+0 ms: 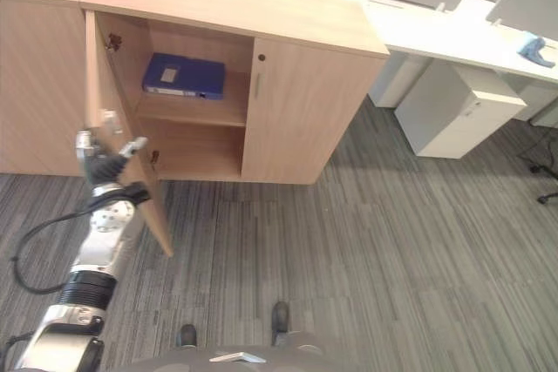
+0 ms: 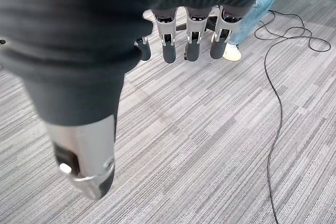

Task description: Put the empty folder in the office cabinet

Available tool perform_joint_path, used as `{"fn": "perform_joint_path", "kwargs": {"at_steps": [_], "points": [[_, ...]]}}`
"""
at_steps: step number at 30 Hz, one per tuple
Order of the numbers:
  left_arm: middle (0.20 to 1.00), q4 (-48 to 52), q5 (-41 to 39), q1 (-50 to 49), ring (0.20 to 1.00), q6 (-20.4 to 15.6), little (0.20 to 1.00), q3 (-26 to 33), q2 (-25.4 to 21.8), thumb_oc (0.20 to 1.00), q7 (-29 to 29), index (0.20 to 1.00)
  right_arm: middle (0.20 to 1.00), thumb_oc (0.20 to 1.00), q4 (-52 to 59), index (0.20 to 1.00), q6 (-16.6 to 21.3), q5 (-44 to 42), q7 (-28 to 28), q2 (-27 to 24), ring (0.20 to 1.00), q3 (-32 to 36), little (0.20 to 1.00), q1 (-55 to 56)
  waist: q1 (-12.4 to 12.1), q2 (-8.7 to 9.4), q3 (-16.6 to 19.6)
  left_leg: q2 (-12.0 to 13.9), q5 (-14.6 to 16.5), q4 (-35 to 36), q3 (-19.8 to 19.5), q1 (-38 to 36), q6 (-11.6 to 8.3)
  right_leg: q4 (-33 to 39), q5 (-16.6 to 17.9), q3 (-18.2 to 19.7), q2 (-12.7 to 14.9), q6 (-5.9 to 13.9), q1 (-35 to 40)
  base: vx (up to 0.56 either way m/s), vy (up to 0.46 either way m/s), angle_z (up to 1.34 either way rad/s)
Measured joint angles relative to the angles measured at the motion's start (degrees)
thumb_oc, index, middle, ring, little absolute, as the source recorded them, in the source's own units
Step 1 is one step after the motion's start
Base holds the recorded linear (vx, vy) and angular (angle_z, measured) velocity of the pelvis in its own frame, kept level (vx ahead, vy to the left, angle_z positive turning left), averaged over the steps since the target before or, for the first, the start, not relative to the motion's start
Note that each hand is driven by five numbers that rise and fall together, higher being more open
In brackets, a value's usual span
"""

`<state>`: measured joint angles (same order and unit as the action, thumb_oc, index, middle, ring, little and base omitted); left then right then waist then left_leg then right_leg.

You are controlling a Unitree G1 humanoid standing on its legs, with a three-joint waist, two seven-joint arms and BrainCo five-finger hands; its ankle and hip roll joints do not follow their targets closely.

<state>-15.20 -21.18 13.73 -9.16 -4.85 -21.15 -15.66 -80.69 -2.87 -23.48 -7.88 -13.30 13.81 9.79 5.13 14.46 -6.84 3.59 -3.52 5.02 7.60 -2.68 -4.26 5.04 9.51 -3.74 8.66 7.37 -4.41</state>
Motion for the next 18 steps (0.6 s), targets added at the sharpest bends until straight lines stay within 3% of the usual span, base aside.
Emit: {"fn": "perform_joint_path", "kwargs": {"at_steps": [2, 7, 15, 18], "points": [[1.000, 2.6, -1.0, 0.0, 1.000, 0.2, 1.000, -5.8, 0.7, 1.000, 3.7, 1.000, 1.000, 1.000, 0.0, 1.000, 0.0, 0.1, 0.0, 0.0, 1.000, 0.0, 1.000, -0.8, 1.7, -0.20, 0.0, 0.0, 0.0, 0.0, 0.2, -0.2, 0.03, 0.0, 0.0, 0.1, 0.0, 0.07, 0.1, 0.02, 0.015, -0.08], [1.000, 4.5, -4.3, -0.1, 1.000, 0.4, 1.000, -10.9, 4.7, 1.000, 9.4, 1.000, 1.000, 1.000, 0.2, 1.000, -0.1, 0.5, 0.0, -0.1, 1.000, 0.0, 1.000, -1.7, 3.9, -1.37, 0.3, 0.1, 0.4, 0.0, 1.8, -1.8, -0.01, -0.1, 0.1, 1.1, -0.3, 0.12, 0.7, 0.02, 0.011, -0.19], [1.000, 3.8, -7.2, -8.5, 1.000, 1.8, 1.000, -9.7, 5.9, 1.000, 11.9, 1.000, 1.000, 1.000, 0.1, 1.000, -1.3, 1.1, 0.4, -0.7, 1.000, 0.1, 1.000, -2.4, 3.3, -6.19, 2.0, 0.1, 1.1, 0.0, 2.3, -2.6, 0.32, 0.0, 0.4, 1.2, -0.3, 0.53, 1.7, 0.00, 0.002, -0.02], [1.000, -3.1, -7.1, -12.9, 1.000, 3.2, 1.000, -7.7, 6.0, 1.000, 12.6, 1.000, 1.000, 1.000, 0.2, 1.000, -1.5, 2.1, 0.6, -1.0, 1.000, 0.1, 1.000, -3.4, 2.3, -7.48, 2.1, 0.1, 1.4, 0.0, 2.2, -2.8, 0.11, 0.0, 0.0, 1.2, -0.3, -0.05, 1.8, 0.00, 0.000, 0.01]]}}
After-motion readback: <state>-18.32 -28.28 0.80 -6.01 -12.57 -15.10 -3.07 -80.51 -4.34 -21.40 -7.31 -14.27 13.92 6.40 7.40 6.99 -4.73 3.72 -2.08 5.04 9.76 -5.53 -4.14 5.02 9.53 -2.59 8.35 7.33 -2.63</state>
